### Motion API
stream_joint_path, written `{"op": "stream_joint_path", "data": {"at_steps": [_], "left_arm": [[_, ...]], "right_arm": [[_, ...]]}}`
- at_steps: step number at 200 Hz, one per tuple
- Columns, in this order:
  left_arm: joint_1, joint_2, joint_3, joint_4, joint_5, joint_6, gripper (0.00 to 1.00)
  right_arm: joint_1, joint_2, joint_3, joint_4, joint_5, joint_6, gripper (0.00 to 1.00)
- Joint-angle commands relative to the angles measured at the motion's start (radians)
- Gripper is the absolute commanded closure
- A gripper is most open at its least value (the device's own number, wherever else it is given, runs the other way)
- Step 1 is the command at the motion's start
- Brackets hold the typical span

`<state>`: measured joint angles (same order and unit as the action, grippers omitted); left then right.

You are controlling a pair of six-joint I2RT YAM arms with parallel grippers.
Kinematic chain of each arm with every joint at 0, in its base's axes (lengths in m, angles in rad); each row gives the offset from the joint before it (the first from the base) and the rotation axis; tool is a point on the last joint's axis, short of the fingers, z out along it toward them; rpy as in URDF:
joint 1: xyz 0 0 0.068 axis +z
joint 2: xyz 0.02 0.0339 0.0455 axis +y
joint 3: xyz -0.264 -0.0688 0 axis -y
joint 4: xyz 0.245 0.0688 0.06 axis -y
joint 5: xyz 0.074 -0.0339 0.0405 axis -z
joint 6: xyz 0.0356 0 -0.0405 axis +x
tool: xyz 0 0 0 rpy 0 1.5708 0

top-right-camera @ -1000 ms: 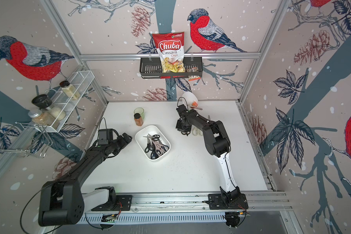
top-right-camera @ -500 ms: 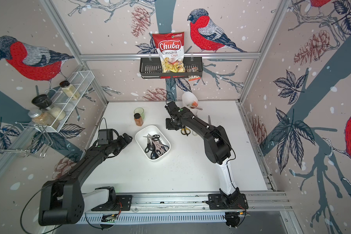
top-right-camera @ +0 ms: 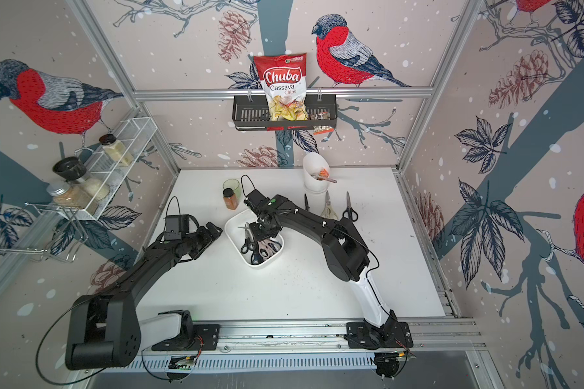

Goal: Take the scissors out of the storage box
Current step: Pick up the scissors from the storage box.

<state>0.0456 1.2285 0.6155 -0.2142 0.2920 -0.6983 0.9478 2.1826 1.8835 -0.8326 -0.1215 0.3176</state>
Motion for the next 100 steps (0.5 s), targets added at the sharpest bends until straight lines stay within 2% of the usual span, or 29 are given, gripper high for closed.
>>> {"op": "stream_joint_path", "data": {"at_steps": [1,100], "left_arm": [[0.002,-0.009,-0.009,0.016,0.000,0.015,0.05],[0.003,-0.006,-0.006,0.003,-0.017,0.057,0.05]], "right_arm": [[0.019,0.009,0.005,-0.038,0.029,0.022,0.70],[0.081,0.060,-0.010,-0.036,0.086,0.096,0.72]]}}
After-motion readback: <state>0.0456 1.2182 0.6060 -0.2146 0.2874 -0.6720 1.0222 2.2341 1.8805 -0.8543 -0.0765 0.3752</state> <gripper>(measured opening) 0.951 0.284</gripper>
